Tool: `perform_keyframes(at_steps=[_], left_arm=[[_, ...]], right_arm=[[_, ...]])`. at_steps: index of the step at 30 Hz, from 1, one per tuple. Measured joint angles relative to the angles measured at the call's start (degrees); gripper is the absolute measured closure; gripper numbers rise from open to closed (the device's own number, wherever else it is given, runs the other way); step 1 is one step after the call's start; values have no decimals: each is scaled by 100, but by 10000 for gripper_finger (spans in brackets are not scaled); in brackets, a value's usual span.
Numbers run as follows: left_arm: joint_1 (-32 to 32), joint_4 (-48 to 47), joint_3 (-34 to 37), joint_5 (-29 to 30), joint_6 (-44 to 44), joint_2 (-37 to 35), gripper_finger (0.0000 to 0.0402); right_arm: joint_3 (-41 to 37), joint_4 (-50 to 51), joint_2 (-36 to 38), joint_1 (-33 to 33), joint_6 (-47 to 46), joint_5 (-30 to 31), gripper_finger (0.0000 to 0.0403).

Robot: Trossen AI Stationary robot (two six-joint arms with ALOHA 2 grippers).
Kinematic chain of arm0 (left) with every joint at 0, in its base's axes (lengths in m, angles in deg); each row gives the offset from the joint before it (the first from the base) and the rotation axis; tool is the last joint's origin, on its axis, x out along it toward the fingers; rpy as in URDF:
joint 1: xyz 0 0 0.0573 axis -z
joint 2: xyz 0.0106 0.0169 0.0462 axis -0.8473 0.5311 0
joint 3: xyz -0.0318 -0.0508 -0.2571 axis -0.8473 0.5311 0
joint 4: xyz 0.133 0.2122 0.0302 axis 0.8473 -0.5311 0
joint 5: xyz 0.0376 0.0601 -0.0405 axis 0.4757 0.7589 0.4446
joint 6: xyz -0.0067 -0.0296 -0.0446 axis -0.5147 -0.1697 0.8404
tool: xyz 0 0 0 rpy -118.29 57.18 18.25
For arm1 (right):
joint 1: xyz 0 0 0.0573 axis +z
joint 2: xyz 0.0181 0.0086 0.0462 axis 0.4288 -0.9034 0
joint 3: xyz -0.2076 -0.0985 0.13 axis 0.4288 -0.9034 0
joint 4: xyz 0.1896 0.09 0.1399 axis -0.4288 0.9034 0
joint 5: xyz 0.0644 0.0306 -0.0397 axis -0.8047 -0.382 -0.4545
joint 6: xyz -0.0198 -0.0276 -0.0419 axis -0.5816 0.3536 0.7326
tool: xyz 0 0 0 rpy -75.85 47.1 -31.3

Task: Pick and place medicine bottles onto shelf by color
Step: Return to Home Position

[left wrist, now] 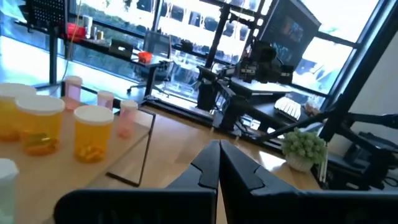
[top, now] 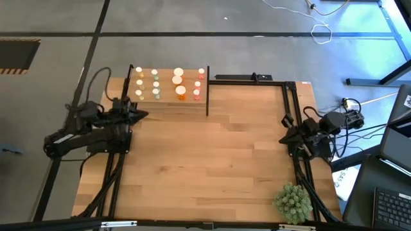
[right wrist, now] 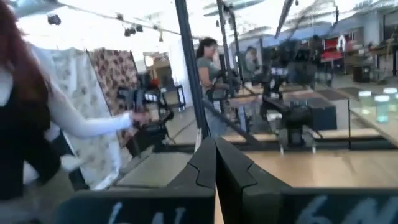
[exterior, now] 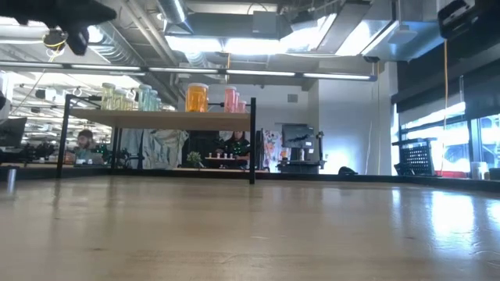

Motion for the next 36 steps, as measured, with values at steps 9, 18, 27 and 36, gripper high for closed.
perform_keyframes(at_steps=[9, 18, 27, 36], left_arm=[[155, 1379, 1232, -14, 102, 4, 401], [193, 2312, 2494, 103, 28, 5, 401], [193, 2303, 2498, 113, -608, 21, 401], [193, 2312, 2498, -325, -646, 21, 401]], right_arm=[[13, 114, 35, -1, 398, 92, 403], [13, 109, 34, -2, 785, 312, 403], [13, 240, 28, -4, 960, 399, 403], [-243, 150, 30, -8, 1436, 855, 403]])
